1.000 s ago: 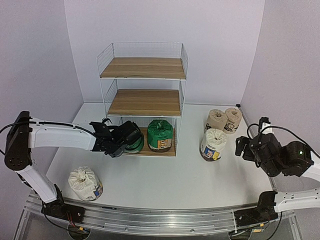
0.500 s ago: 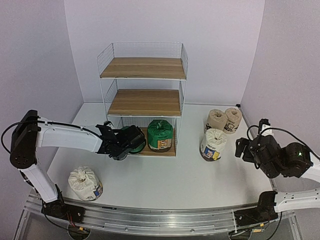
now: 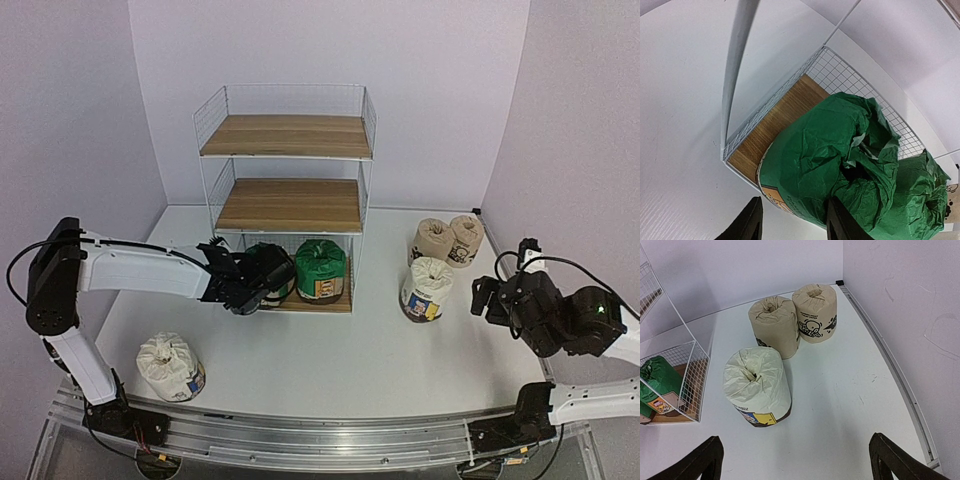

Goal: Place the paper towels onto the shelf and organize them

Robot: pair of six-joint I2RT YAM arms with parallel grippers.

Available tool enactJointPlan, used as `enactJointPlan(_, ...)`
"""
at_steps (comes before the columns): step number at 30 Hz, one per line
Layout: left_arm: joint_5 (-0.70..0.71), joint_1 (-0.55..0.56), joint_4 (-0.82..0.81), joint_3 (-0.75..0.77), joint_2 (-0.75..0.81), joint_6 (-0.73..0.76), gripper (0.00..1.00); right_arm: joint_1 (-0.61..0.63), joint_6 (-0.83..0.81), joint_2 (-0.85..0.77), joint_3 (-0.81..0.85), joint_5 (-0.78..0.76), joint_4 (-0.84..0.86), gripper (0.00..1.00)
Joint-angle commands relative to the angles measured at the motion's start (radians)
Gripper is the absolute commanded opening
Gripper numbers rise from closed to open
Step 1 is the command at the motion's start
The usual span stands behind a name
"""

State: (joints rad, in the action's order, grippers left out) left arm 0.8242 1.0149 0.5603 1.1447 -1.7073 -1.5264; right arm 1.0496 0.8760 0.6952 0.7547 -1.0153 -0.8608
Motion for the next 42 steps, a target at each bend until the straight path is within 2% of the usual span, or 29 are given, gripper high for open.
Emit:
enactJointPlan(1, 0.029, 0.004, 0.031, 0.044, 0.029, 0.005, 0.45, -0.001, 0.001, -0.048, -0.004, -0.007, 0.008, 0.98)
enactJointPlan(12, -0.026, 0.044, -0.001, 0.027, 0.133, 0.130, 0.68, -0.001, -0.002, -0.041, 0.004, 0.004, 0.008, 0.98)
enactJointPlan(17, -0.128, 0.052, -0.023, -0.044, 0.218, 0.185, 0.82, -0.002, -0.008, -0.028, 0.006, 0.021, 0.007, 0.98)
enactJointPlan(21, -0.250, 0.056, -0.145, -0.156, 0.292, 0.318, 0.98, -0.001, -0.004, -0.014, 0.007, 0.027, 0.008, 0.98)
enactJointPlan(26, -0.385, 0.056, -0.302, -0.235, 0.307, 0.491, 1.00, -0.002, -0.002, 0.000, 0.008, 0.026, 0.009, 0.98)
enactJointPlan(32, -0.454, 0.031, -0.465, -0.279, 0.269, 0.628, 1.00, -0.002, -0.002, 0.010, 0.009, 0.029, 0.009, 0.98)
enactJointPlan(38, -0.597, -0.073, -0.605, -0.309, 0.202, 0.648, 1.00, -0.001, 0.001, 0.011, 0.009, 0.024, 0.009, 0.98)
enactJointPlan(42, -0.602, -0.081, -0.656, -0.315, 0.181, 0.665, 1.00, -0.001, -0.001, 0.008, 0.009, 0.022, 0.008, 0.98)
